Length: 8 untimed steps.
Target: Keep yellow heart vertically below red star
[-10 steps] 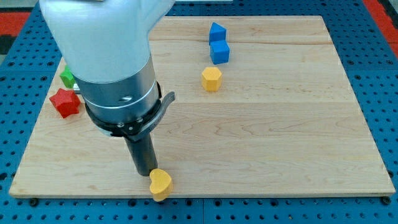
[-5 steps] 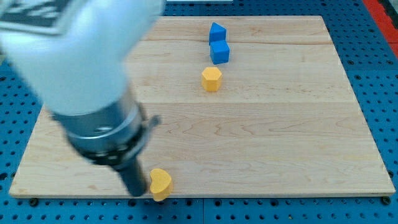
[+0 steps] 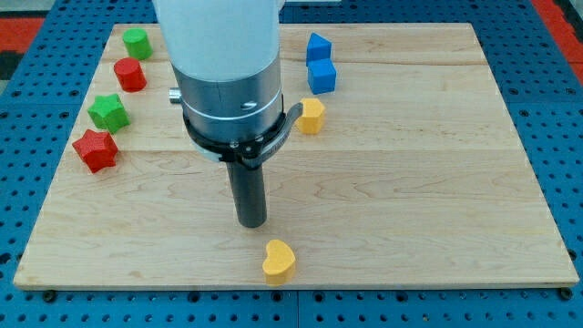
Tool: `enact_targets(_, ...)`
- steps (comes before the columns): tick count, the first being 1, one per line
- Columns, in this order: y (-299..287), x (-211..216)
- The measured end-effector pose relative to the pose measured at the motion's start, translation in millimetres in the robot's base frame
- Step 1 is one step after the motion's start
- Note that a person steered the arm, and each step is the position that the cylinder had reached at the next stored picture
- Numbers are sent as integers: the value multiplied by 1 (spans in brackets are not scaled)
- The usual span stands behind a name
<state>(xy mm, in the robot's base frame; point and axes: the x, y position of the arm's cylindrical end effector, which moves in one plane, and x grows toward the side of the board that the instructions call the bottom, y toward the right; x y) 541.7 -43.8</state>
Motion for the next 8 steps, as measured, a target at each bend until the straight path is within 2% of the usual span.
enact_targets(1,131,-26)
enact_targets(2,205,6)
enact_targets(3,217,75)
enact_targets(5,204,77)
enact_targets(7,117,77)
enact_targets(8,118,77)
